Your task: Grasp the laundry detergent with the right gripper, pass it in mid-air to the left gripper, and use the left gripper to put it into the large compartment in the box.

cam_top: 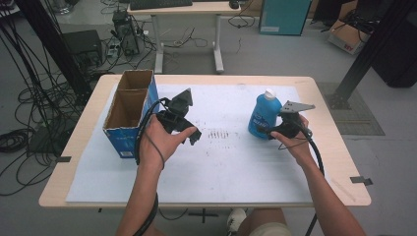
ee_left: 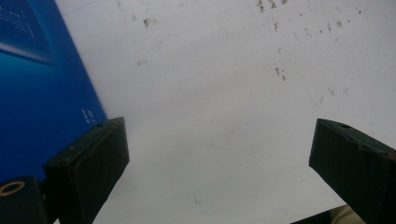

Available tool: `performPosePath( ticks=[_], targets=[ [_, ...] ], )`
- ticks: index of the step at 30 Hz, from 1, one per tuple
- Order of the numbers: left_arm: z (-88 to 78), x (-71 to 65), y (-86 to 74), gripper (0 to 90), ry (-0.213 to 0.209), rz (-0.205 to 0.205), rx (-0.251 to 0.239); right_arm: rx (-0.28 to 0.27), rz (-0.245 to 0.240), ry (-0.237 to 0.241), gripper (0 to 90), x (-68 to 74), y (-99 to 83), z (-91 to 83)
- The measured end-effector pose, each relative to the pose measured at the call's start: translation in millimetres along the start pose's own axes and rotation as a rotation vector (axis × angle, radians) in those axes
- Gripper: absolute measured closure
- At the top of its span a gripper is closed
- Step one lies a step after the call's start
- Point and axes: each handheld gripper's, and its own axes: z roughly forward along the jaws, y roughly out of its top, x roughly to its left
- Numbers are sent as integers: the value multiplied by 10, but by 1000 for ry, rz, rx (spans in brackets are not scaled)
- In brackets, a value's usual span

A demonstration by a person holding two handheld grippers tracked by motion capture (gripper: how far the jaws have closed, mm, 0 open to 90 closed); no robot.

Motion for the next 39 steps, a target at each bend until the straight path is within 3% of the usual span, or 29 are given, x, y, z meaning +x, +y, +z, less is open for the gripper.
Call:
performPosePath(
  ticks=[39],
  targets=[
    [-11, 0, -11, 52, -3, -2, -10, 5, -7, 2, 24, 3, -7, 11]
  ],
)
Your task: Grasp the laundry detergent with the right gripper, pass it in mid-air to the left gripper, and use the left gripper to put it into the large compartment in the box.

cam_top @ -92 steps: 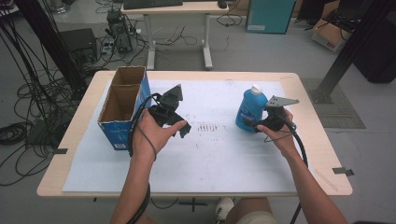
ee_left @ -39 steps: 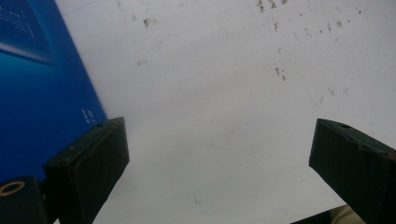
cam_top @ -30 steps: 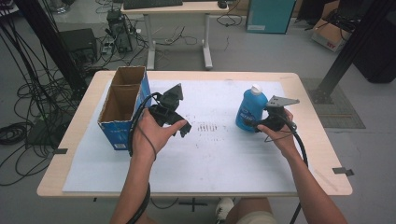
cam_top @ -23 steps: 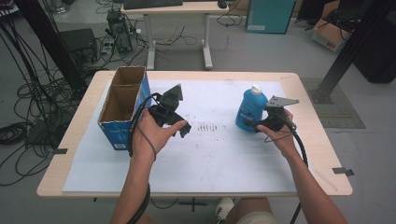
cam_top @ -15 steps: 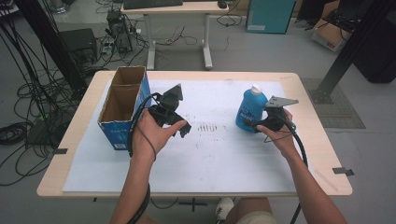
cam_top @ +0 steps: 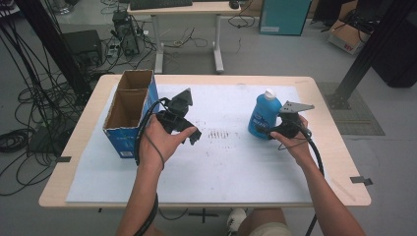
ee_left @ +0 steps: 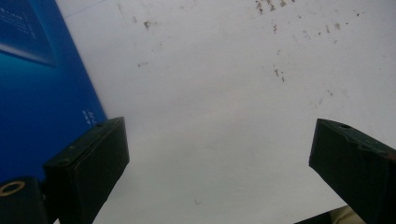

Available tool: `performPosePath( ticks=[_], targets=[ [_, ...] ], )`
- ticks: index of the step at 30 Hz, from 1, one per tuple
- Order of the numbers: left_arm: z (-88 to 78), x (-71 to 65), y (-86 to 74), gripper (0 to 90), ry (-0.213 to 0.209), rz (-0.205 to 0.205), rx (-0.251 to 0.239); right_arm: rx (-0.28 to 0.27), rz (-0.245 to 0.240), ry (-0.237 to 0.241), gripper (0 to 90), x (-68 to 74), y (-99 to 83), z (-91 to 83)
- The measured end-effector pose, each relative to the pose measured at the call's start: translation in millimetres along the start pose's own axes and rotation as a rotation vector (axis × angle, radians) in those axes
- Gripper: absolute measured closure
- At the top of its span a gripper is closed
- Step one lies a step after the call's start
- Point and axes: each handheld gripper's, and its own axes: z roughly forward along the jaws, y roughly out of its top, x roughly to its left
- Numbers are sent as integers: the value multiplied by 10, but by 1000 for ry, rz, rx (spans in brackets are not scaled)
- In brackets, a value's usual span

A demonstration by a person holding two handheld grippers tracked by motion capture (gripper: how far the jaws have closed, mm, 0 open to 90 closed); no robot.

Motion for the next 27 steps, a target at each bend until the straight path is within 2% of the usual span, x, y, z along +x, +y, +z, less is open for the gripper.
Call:
performPosePath(
  ticks=[7, 14, 27],
  targets=[
    [-12, 6, -2, 53, 3, 2, -2, -2, 0, -5, 77, -3, -7, 9],
    [-10, 24, -21, 52, 3, -7, -2, -16, -10, -15, 184, -23, -7, 10],
    [-7, 32, -31, 52, 3, -10, -4, -16, -4, -1, 299, -39, -24, 35]
  ],
)
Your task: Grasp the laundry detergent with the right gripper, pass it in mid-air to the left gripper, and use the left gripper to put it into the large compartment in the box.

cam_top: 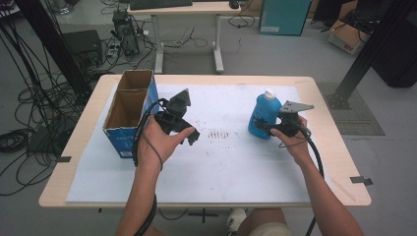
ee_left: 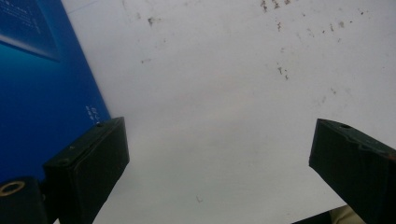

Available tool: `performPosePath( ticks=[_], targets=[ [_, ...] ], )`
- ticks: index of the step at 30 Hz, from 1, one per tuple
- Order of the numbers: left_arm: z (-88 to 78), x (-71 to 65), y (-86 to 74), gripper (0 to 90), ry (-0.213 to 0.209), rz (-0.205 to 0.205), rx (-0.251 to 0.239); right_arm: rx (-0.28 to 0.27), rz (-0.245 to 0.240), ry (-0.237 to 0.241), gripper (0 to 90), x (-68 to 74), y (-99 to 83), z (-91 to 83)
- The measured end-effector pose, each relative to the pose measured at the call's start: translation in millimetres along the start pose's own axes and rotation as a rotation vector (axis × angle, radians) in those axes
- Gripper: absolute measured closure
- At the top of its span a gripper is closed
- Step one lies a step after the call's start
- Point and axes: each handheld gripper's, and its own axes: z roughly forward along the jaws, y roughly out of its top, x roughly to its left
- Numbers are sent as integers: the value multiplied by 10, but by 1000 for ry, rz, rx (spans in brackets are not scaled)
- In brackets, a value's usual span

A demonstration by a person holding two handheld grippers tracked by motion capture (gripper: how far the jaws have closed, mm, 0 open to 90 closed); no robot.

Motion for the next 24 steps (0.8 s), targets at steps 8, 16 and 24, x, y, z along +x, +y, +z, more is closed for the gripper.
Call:
performPosePath(
  ticks=[8, 16, 24],
  targets=[
    [-1, -2, 4, 52, -3, -1, 4, 2, -11, 1, 379, 0, -2, 14],
    [-7, -4, 6, 53, 1, 4, -1, 5, -9, 6, 394, -9, -2, 9],
    [-16, -7, 9, 52, 2, 7, -1, 5, -14, 0, 397, -8, 1, 13]
  ],
)
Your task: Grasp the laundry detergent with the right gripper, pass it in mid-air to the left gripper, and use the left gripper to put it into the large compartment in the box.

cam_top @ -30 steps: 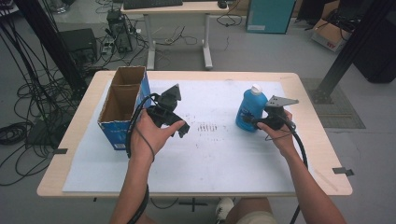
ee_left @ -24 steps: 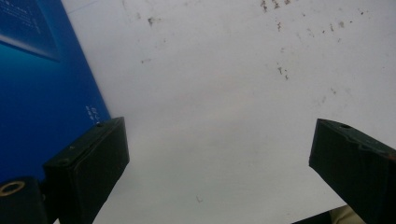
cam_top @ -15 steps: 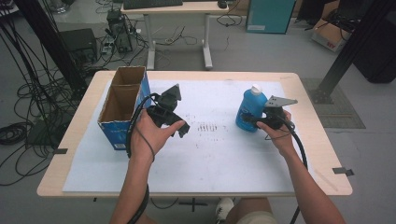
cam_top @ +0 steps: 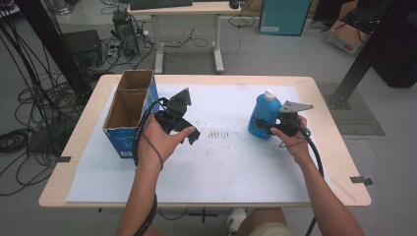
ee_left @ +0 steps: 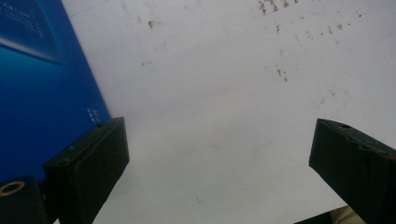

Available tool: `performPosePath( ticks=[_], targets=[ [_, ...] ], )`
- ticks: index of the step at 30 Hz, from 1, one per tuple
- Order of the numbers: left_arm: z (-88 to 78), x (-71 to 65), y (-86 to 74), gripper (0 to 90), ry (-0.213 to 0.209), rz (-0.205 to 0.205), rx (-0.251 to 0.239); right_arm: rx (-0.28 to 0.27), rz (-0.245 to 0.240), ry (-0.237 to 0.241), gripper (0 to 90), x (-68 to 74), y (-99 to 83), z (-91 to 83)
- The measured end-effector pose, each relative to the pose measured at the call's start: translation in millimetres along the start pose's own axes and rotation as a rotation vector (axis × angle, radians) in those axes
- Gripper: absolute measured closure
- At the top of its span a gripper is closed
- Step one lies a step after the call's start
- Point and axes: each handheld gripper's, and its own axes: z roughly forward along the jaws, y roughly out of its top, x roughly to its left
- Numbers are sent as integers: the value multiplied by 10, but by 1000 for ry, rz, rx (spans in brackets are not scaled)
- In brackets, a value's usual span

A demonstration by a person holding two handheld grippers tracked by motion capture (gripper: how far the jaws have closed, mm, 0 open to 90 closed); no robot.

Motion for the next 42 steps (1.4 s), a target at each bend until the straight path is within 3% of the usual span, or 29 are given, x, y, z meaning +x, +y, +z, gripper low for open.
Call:
performPosePath(
  ticks=[42],
  targets=[
    [-58, 14, -30, 52, 2, -5, -5, 9, 12, -5, 416, 6, 6, 2]
  ],
)
